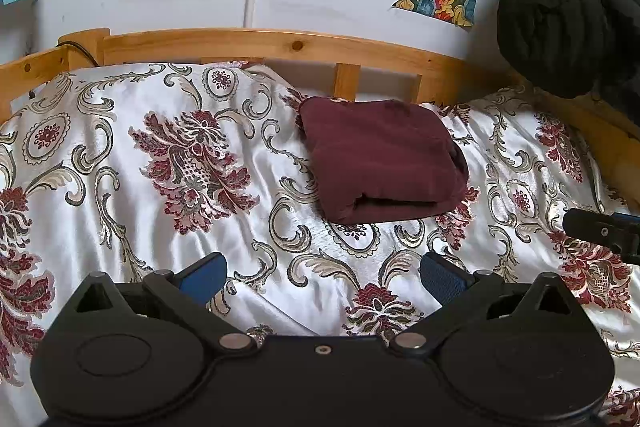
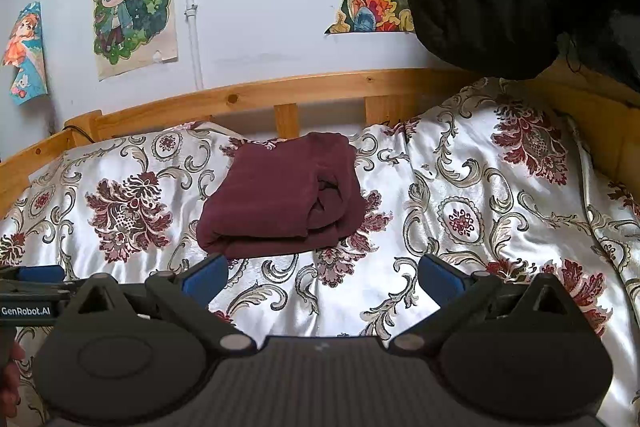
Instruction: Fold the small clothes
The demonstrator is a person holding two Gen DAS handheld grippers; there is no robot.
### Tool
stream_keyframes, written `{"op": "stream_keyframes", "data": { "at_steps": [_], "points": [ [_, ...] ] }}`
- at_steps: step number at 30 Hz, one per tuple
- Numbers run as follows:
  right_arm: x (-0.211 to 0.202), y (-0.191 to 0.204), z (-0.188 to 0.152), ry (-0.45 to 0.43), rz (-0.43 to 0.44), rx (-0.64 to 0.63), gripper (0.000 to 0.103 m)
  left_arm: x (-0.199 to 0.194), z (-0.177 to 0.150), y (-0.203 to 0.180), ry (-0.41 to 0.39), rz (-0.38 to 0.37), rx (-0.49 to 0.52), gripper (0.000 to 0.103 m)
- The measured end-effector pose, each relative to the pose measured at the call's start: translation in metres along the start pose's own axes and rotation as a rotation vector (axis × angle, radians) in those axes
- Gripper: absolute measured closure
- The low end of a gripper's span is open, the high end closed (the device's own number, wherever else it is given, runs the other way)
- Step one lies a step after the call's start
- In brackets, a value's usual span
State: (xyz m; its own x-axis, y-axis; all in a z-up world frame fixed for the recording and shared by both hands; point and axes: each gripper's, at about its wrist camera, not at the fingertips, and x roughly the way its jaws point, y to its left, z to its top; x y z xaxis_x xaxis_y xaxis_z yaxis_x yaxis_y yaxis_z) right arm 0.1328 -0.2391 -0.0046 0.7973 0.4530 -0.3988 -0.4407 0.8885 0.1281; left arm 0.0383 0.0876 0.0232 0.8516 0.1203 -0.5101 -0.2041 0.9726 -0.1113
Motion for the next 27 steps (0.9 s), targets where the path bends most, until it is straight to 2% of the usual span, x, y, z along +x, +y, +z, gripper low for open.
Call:
{"op": "stream_keyframes", "data": {
  "at_steps": [15,21,27],
  "points": [
    [0.000,-0.001,-0.001,0.004,-0.001,0.004,0.000,-0.002,0.003,-0.003,0.004,-0.003,0.015,0.001],
    [0.000,-0.001,-0.002,0.006,-0.001,0.006,0.000,-0.006,0.006,-0.015,0.003,0.102,0.088,0.001],
    [0.000,-0.001,-0.003,0.008,-0.002,0.006,0.000,-0.008,0.006,-0.020,-0.009,0.161,0.132,0.001]
  ]
}}
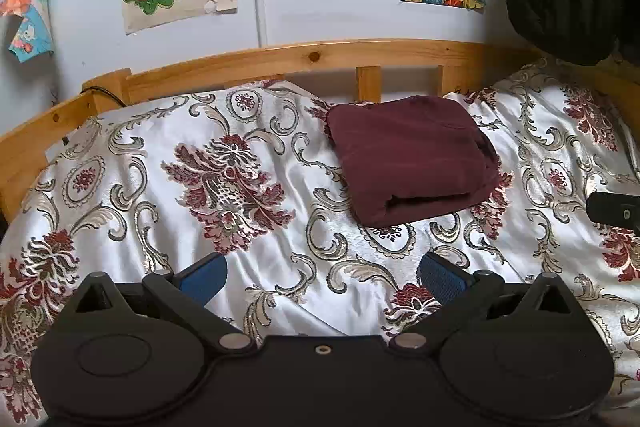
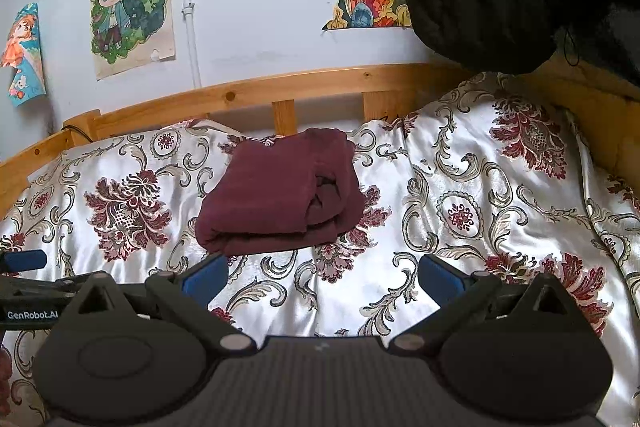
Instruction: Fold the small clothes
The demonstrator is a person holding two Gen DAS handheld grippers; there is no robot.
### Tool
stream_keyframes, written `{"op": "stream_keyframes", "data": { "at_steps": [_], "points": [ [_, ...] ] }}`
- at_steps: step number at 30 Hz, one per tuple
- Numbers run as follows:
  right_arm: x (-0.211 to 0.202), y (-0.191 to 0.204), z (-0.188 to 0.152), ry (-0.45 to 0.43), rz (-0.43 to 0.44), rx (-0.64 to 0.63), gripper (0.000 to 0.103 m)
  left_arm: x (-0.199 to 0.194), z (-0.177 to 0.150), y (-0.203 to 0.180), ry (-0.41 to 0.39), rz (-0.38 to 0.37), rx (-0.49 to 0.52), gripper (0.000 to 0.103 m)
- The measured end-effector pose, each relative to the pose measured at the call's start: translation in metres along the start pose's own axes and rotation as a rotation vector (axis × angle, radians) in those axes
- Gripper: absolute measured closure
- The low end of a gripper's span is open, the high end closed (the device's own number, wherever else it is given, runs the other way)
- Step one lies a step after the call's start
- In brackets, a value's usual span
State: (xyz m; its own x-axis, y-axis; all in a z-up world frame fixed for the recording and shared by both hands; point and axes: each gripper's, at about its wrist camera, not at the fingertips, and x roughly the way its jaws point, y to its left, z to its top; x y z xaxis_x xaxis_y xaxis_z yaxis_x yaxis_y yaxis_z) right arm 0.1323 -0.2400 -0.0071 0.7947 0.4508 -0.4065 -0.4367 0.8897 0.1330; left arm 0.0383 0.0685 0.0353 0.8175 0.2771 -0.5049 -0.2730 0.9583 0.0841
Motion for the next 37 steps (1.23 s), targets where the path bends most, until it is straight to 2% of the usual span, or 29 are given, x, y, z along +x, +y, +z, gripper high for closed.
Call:
{"op": "stream_keyframes", "data": {
  "at_steps": [13,37],
  "points": [
    [-0.0005,-0.0002,-0.0006,0.002,0.001,0.001,0.000,0.0024,-0.0001,0.0021,0.032,0.000,-0.017,0.001],
    [0.0015,0.0004,-0.0005,0.027,0.000,0.025,0.000,0.0033,-0.0022,0.0014,0.041,-0.005,-0.017,0.001]
  ]
}}
